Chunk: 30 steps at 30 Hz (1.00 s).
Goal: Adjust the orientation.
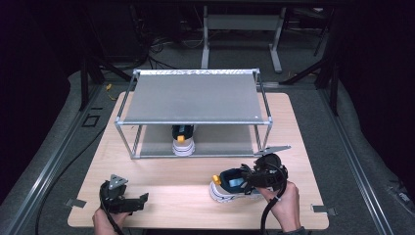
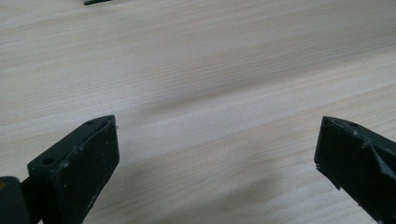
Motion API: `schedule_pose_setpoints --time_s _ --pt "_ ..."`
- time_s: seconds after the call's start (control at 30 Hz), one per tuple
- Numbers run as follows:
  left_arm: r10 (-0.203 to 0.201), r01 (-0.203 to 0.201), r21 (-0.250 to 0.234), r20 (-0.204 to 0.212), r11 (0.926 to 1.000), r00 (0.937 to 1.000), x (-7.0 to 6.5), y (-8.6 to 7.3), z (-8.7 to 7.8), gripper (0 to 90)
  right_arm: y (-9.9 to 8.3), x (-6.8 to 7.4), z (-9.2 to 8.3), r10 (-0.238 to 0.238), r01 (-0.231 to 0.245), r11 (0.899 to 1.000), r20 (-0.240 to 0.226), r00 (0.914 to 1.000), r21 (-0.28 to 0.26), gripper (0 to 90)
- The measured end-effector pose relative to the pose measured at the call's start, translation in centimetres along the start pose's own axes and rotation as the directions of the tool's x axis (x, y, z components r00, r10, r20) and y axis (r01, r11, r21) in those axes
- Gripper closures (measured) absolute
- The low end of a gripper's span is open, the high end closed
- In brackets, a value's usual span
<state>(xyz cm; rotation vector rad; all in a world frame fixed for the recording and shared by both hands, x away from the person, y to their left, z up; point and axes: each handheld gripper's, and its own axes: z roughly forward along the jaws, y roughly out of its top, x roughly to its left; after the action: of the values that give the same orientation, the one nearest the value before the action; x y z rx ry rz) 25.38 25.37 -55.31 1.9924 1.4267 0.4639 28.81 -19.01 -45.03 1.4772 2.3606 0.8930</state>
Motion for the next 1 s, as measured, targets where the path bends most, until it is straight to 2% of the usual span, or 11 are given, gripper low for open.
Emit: schedule_pose_setpoints --time_s 0.03,0.13,0.2,0.33,0.4,0.57,0.63,0.7,0.73,0.97,1.0 --pt "0.002 -0.002 0.000 0.002 1.0000 1.0000 0.0 0.0 0.0 0.0 0.0 -0.2 0.3 0.011 -0.011 1.000 -0.020 0.9997 0.005 52.1" --pt "0.001 -0.001 0.001 0.003 1.0000 1.0000 0.1 0.0 0.0 0.0 0.0 -0.3 0.9 0.024 -0.024 1.000 -0.006 0.9997 0.015 55.7" --pt "-0.005 0.005 0.000 0.002 1.0000 1.0000 0.2 -0.1 -0.1 0.0 0.0 -0.3 1.5 0.023 -0.023 0.999 -0.003 0.9997 0.025 62.6" --pt "-0.007 0.007 -0.003 0.006 1.0000 1.0000 0.3 -0.2 0.0 0.0 0.1 -0.3 1.7 0.013 -0.014 0.999 0.026 0.9996 0.031 71.3" --pt "-0.010 0.010 -0.009 0.008 0.9999 0.9999 0.3 -0.2 -0.1 0.0 0.1 -0.4 1.7 0.016 -0.017 0.999 0.024 0.9996 0.032 71.9" --pt "0.001 -0.001 -0.009 0.014 1.0000 0.9999 -0.1 -0.1 0.0 0.0 0.2 -0.3 1.7 -0.013 0.013 1.000 0.013 0.9998 0.028 76.1" --pt "0.005 -0.005 -0.009 0.014 0.9999 0.9999 -0.1 -0.1 0.0 0.0 0.3 -0.1 1.7 -0.024 0.023 0.999 0.023 0.9995 0.027 76.6" --pt "0.003 -0.003 -0.016 0.013 0.9999 0.9999 -0.1 -0.1 0.0 0.0 0.6 0.0 2.1 -0.054 0.055 0.998 -0.029 0.9981 0.018 77.0" --pt "0.006 -0.006 -0.013 0.013 0.9999 0.9999 -0.1 -0.1 0.0 0.0 0.7 0.2 2.2 -0.060 0.060 0.998 -0.018 0.9980 0.017 77.0" --pt "0.002 -0.002 -0.018 0.013 0.9998 0.9999 -0.2 -0.1 -0.1 0.0 1.6 0.9 3.2 -0.107 0.107 0.994 -0.111 0.9881 -0.003 77.1" --pt "0.006 -0.006 -0.016 0.014 0.9998 0.9999 -0.2 -0.1 -0.1 0.0 1.8 1.2 3.3 -0.117 0.117 0.993 -0.105 0.9875 -0.001 77.1"
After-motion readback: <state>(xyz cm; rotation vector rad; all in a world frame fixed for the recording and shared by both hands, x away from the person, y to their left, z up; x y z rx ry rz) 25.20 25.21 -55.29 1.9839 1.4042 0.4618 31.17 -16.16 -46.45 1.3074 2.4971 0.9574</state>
